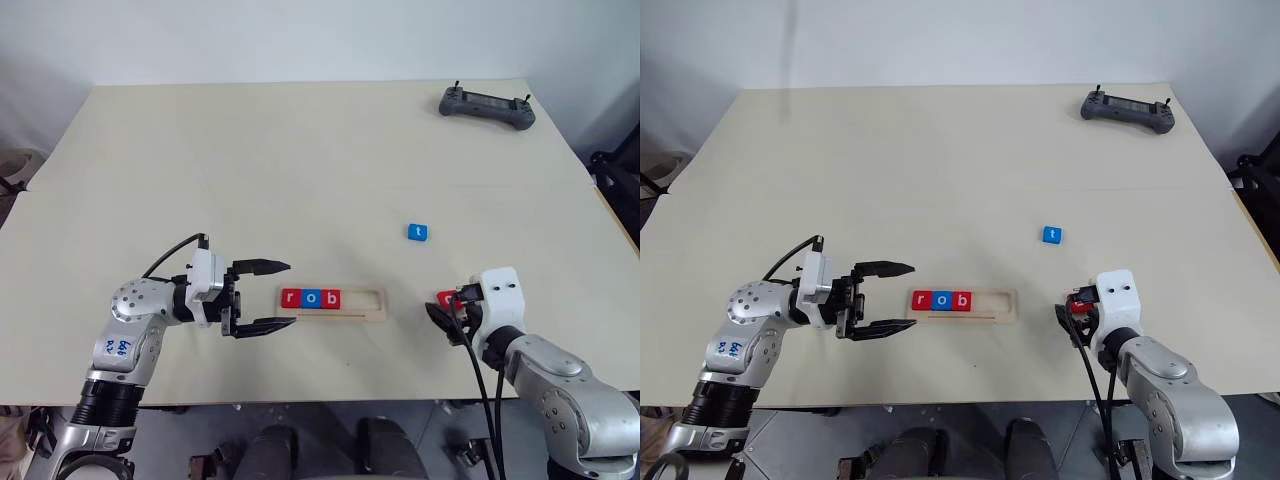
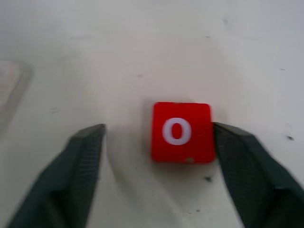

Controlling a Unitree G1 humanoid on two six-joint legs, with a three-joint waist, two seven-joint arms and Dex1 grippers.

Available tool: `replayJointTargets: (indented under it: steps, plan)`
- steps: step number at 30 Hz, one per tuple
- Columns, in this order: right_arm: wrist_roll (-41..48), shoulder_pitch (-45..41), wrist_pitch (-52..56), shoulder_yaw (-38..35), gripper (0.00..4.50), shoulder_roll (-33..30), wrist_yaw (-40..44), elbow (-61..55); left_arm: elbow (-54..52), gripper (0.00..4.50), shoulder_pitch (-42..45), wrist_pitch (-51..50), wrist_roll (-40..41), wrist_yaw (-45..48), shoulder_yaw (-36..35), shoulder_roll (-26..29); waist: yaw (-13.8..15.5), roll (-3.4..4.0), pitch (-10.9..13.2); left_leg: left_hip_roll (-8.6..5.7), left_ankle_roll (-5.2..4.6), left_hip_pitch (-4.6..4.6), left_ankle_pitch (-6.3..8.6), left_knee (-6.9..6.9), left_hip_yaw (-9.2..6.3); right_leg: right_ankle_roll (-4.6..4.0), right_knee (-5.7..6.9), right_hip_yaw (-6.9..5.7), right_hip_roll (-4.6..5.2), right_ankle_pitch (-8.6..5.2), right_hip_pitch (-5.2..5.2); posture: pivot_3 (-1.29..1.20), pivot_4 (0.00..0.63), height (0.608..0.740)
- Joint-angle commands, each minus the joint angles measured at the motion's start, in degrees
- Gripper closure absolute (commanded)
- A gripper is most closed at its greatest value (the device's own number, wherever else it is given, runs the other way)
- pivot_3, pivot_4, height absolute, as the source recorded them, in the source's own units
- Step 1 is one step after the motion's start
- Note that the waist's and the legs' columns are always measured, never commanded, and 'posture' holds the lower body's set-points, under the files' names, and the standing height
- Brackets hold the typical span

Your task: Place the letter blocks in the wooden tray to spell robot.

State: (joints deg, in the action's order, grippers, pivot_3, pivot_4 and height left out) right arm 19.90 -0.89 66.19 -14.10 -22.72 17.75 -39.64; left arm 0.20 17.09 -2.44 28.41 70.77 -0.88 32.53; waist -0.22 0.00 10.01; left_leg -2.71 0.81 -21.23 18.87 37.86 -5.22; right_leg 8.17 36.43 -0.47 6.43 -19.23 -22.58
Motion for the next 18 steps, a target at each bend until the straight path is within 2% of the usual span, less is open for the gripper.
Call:
replayJointTargets:
  steps: [1, 3, 7, 12, 15, 18]
  plan:
    - [1.16, -0.69, -6.85, -2.63, 0.04, -6.11, 6.94, 6.74, -0.67, 0.00, -0.02, 0.98, 0.03, 0.49, -0.81, 0.47, 0.07, 0.00, 0.00, -0.01, -0.01, 0.00, 0.00, 0.00, 0.00, 0.00, -0.01, 0.00, 0.01, 0.00, 0.02, 0.00, 0.150, 0.740]
    - [1.85, -1.17, -11.75, -2.94, 0.04, -9.65, 11.43, 10.58, -0.79, 0.00, -0.30, 0.90, 0.02, 0.42, -0.97, 0.58, 0.14, 0.00, 0.00, -0.03, -0.04, 0.01, 0.00, 0.02, 0.02, 0.00, -0.04, -0.01, 0.02, 0.00, 0.02, 0.00, 0.150, 0.740]
    - [6.37, -2.72, -24.14, -3.41, 0.04, -18.63, 29.98, 18.66, -1.67, 0.00, -1.43, 0.70, 0.10, 0.03, -1.38, 0.75, 0.15, 0.01, 0.01, -0.07, -0.12, -0.01, 0.02, 0.02, 0.08, 0.01, -0.10, -0.01, 0.06, 0.00, 0.03, 0.00, 0.150, 0.740]
    - [7.26, -4.75, -37.18, -2.74, 0.04, -26.19, 46.60, 29.59, -2.23, 0.00, -1.94, 0.92, -0.06, -0.68, -1.65, 0.67, 0.16, 0.01, 0.01, 0.04, -0.12, -0.02, 0.02, 0.03, 0.10, 0.02, -0.43, -0.07, 0.01, 0.01, 0.10, 0.00, 0.150, 0.740]
    - [5.95, -8.03, -45.76, -2.19, 0.04, -28.33, 53.63, 38.85, -2.83, 0.00, -2.44, 0.95, 0.00, -0.82, -1.88, 0.85, 0.16, 0.00, 0.02, 0.04, -0.12, -0.01, 0.03, 0.08, 0.20, 0.05, -0.46, -0.06, 0.03, 0.02, 0.11, 0.00, 0.150, 0.740]
    - [-0.46, -11.24, -62.49, 0.51, 0.04, -30.78, 59.55, 51.35, -3.26, 0.00, -2.78, 1.31, -0.18, -1.36, -2.43, 0.94, 0.16, 0.00, 0.02, 0.06, -0.12, -0.01, 0.02, 0.09, 0.23, 0.05, -0.46, -0.08, 0.04, 0.02, 0.10, 0.00, 0.150, 0.740]
